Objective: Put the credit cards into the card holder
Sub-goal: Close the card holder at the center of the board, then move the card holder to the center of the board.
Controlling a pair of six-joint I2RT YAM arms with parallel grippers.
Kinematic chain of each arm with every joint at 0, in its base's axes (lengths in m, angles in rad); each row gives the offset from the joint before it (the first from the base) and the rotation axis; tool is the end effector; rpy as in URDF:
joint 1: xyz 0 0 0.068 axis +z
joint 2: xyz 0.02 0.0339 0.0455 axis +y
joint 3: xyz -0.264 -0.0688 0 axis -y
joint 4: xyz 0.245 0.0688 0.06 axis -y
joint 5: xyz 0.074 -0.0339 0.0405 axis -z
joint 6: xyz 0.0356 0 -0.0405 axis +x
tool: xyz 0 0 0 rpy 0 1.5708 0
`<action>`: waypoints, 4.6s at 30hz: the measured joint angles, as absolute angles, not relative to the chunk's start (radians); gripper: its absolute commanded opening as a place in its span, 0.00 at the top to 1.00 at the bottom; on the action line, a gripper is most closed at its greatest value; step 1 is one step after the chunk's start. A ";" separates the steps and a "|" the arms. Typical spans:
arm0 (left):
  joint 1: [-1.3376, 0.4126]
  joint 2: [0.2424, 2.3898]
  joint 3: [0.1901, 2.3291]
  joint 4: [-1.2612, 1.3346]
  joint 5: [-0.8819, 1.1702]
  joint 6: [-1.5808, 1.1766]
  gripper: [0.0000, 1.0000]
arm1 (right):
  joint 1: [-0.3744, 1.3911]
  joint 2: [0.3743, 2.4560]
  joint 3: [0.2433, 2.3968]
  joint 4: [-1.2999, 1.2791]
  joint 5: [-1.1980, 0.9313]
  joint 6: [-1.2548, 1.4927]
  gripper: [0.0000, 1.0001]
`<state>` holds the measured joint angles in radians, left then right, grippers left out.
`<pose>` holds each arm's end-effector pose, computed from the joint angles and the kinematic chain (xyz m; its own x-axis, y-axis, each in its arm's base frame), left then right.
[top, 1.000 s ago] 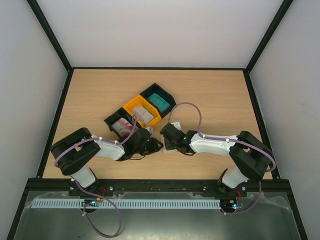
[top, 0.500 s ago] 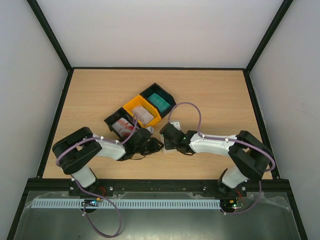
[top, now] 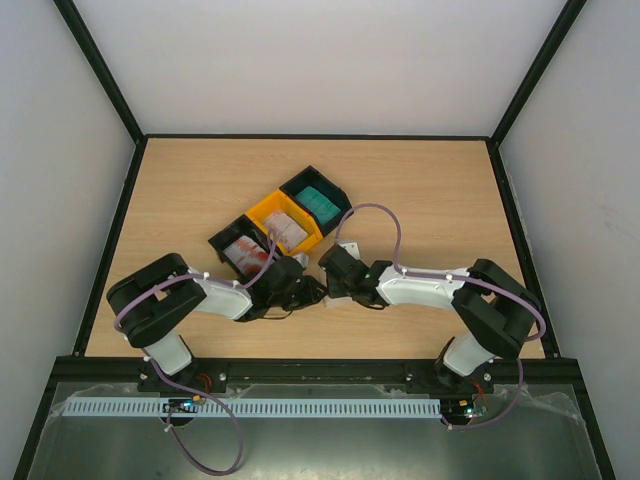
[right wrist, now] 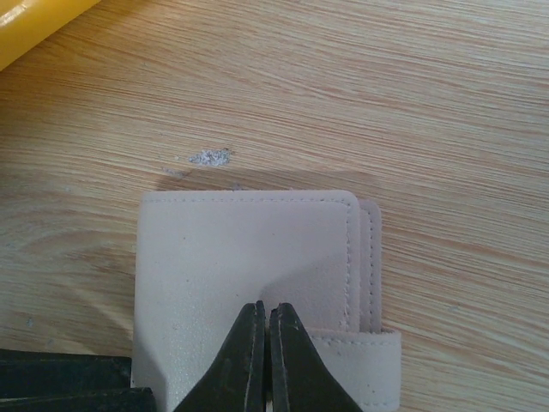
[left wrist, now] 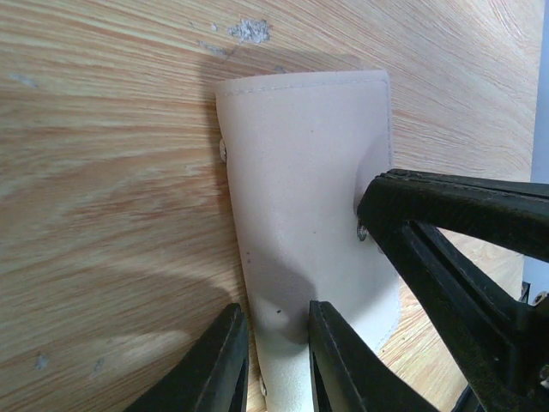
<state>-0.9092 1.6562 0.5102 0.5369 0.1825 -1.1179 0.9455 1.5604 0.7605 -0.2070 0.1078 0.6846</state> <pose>0.1716 -0.2309 0.1157 -0.9337 -0.2401 -0.2655 0.0635 0.6189 -0.7829 0.1725 0.2325 0.1511 -0.8717 -0.1334 -0.4715 -0.2855 0.9203 0.2675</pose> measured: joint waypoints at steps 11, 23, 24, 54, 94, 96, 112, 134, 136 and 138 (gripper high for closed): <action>-0.910 1.658 0.510 0.540 0.183 -1.118 0.77 | 0.946 1.544 0.723 -0.153 0.102 0.742 0.98; -0.910 1.667 0.513 0.550 0.183 -1.118 0.78 | 0.945 1.488 0.592 0.025 0.081 0.836 0.98; -0.910 1.669 0.513 0.554 0.183 -1.118 0.78 | 0.945 1.485 0.580 0.042 0.081 0.844 0.98; -0.918 1.683 0.542 0.519 0.159 -1.126 0.81 | 0.958 1.476 0.385 0.381 0.104 0.956 0.98; -0.933 1.633 0.593 0.374 0.091 -1.079 0.60 | 0.961 1.331 0.562 -0.057 0.117 0.919 0.58; -0.933 1.587 0.593 0.320 0.077 -1.063 0.57 | 0.948 1.304 0.620 -0.120 0.136 0.917 0.52; -0.900 1.114 0.592 -0.047 -0.089 -0.925 0.26 | 0.935 1.113 0.512 -0.363 -0.088 0.961 0.31; -0.706 0.938 0.661 -0.359 -0.132 -0.817 0.19 | 1.055 1.433 0.709 -0.554 0.011 0.788 0.32; -0.699 0.934 0.672 -0.372 -0.133 -0.810 0.19 | 1.055 1.447 0.712 -0.554 0.015 0.780 0.33; -0.693 0.930 0.680 -0.384 -0.133 -0.803 0.19 | 1.055 1.462 0.714 -0.557 0.032 0.777 0.36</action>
